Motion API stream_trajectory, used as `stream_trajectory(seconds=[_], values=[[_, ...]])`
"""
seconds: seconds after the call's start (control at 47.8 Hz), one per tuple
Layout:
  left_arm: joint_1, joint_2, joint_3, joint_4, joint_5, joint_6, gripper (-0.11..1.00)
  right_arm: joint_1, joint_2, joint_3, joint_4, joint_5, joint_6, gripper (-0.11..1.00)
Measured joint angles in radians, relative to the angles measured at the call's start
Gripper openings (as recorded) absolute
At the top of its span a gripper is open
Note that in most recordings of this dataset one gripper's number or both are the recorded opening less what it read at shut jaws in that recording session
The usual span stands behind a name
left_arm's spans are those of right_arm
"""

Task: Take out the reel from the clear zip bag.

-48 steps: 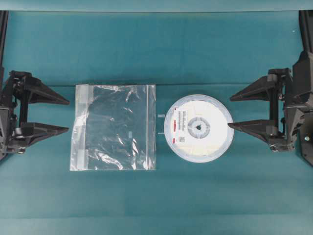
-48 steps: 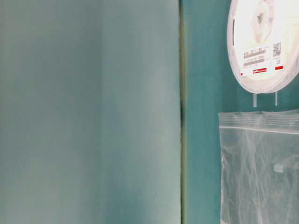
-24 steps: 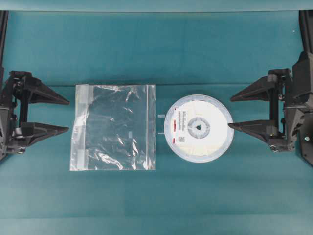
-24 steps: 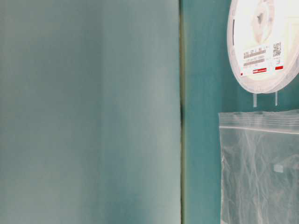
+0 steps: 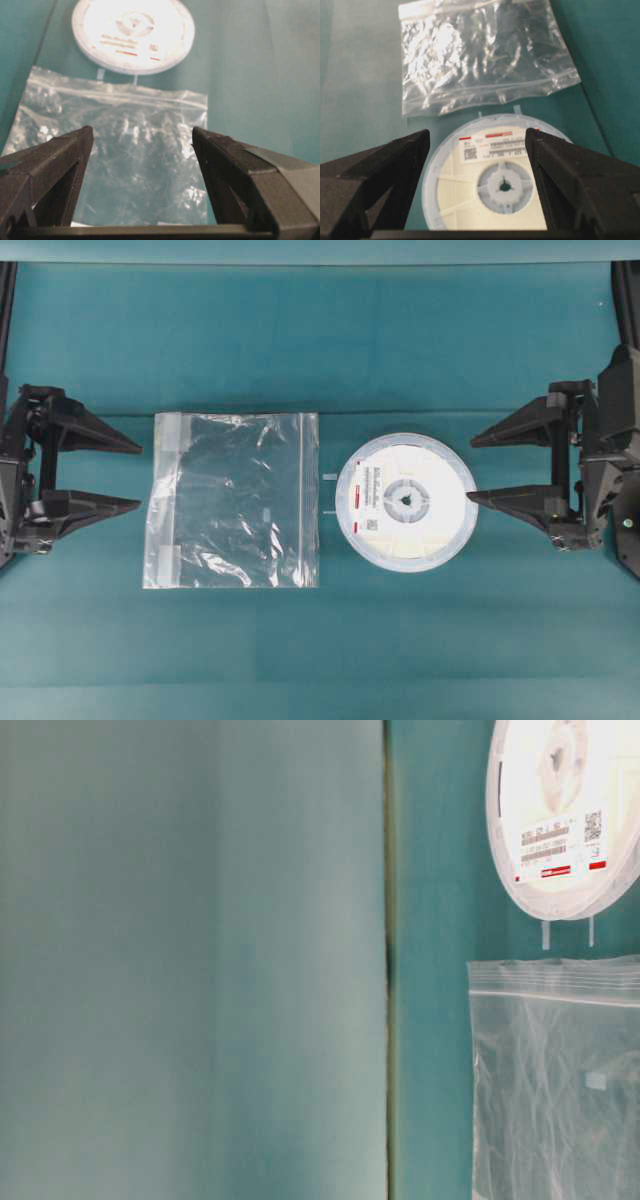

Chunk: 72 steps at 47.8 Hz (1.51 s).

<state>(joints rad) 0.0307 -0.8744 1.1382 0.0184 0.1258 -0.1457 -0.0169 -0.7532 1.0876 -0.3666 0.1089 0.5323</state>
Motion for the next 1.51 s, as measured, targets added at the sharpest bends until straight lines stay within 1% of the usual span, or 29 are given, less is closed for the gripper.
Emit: stream_trajectory(seconds=[0.272,0.879,1.507], values=[[0.0,-0.009,0.0,0.0,-0.02,0.0,0.87,0.0,0.0,0.002,0.0,-0.015,0.0,0.86],[0.0,-0.008,0.0,0.0,-0.023,0.0,0.87,0.0,0.0,0.0,0.0,-0.04,0.0,0.87],[0.0,-0.008,0.0,0.0,-0.025,-0.003,0.87,0.0,-0.002,0.002,0.0,-0.038,0.0,0.86]])
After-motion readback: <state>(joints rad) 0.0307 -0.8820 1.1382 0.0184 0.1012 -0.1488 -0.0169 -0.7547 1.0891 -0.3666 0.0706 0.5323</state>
